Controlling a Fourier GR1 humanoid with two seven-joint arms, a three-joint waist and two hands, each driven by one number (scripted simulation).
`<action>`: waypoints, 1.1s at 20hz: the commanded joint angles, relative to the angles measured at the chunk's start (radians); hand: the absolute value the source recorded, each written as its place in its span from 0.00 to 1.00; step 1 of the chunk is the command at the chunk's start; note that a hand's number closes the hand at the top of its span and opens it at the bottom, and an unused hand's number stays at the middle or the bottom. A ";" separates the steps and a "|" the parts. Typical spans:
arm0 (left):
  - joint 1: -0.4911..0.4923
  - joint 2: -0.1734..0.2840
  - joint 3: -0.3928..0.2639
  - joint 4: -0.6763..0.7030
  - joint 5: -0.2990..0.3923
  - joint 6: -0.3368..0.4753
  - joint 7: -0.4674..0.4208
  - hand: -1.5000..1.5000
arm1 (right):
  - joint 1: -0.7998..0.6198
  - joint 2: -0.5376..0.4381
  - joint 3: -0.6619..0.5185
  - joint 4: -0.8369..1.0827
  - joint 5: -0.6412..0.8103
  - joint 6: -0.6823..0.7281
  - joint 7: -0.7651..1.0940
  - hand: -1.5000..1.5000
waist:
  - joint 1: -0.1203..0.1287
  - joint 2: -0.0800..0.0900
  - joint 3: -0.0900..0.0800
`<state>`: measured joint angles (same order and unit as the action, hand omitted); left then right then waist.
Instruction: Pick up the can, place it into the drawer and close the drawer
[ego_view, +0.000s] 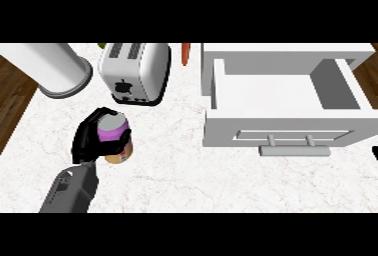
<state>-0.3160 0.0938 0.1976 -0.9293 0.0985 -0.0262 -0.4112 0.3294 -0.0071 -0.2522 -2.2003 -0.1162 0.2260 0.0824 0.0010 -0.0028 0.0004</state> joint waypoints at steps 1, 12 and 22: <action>0.058 0.002 -0.022 -0.191 0.024 0.010 0.091 1.00 | 0.100 0.007 0.026 -0.035 -0.002 0.007 -0.034 0.00 | -0.002 -0.001 0.000; -0.006 -0.091 -0.216 -0.524 -0.076 0.144 0.375 1.00 | 0.030 0.006 -0.001 0.010 0.005 0.004 -0.048 0.00 | -0.003 0.000 0.000; -0.374 -0.093 -0.264 -0.423 -0.118 0.269 0.624 1.00 | -0.006 -0.002 -0.017 -0.019 0.001 -0.016 0.009 0.00 | -0.014 0.003 0.000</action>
<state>-0.5425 0.0068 -0.0720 -1.3871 0.0026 0.2100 0.1205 0.3249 -0.0193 -0.2762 -2.2064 -0.1310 0.2187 0.0819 -0.0089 -0.0010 0.0004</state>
